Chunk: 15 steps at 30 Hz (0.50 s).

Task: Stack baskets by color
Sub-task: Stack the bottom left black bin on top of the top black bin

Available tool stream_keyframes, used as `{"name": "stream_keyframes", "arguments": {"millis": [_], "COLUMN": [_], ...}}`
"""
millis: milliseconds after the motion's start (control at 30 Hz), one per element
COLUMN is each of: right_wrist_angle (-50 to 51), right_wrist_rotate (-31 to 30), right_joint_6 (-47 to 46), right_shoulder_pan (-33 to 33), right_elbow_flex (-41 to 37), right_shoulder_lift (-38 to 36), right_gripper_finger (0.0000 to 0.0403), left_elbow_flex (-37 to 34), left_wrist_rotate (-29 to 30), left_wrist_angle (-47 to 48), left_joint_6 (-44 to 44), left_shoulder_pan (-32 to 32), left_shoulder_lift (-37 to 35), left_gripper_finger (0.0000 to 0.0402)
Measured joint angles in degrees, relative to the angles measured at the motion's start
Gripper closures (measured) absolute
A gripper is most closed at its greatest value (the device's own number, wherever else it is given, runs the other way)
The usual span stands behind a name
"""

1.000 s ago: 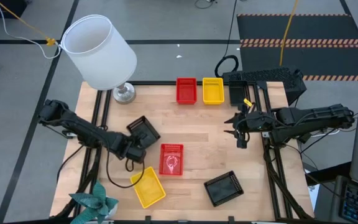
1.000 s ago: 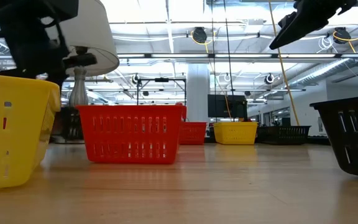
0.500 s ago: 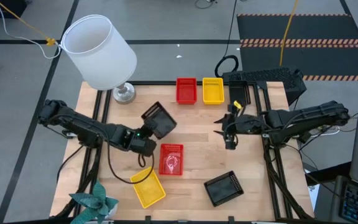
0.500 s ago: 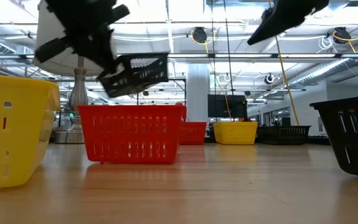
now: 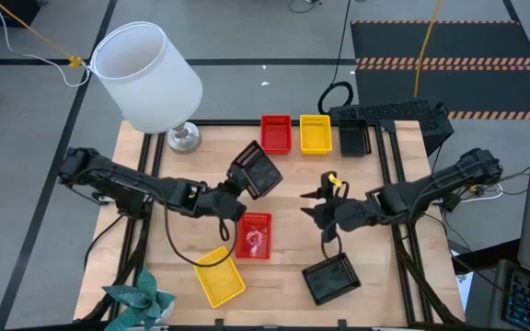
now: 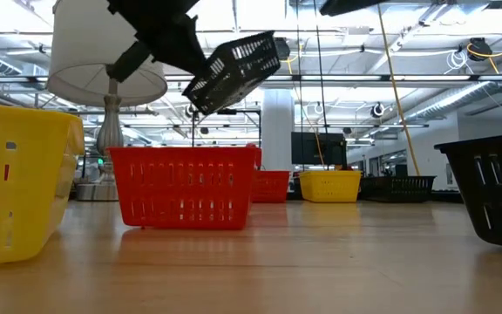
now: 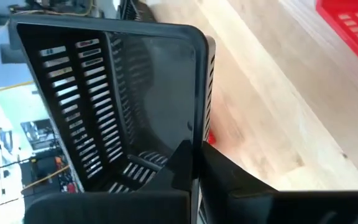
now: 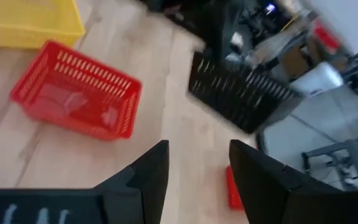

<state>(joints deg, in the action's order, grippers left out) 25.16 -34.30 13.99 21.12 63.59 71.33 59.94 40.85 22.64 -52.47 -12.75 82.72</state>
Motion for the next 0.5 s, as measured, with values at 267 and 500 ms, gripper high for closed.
{"name": "stream_keyframes", "arguments": {"millis": [267, 500], "right_wrist_angle": [-5.01, -3.14], "right_wrist_rotate": [-1.93, -1.71], "right_joint_6": [5.23, 5.11], "right_shoulder_pan": [2.41, 2.52], "right_elbow_flex": [2.06, 2.06], "right_shoulder_lift": [3.80, 3.80], "right_gripper_finger": [0.0238, 0.0238], "left_elbow_flex": [-0.09, -0.02], "left_wrist_rotate": [0.30, -1.11], "left_wrist_angle": [-5.91, -9.88], "left_joint_6": [-6.12, -9.91], "left_shoulder_pan": [0.00, 0.18], "left_shoulder_lift": [4.35, 6.34], "left_gripper_finger": [0.0393, 0.0382]}}
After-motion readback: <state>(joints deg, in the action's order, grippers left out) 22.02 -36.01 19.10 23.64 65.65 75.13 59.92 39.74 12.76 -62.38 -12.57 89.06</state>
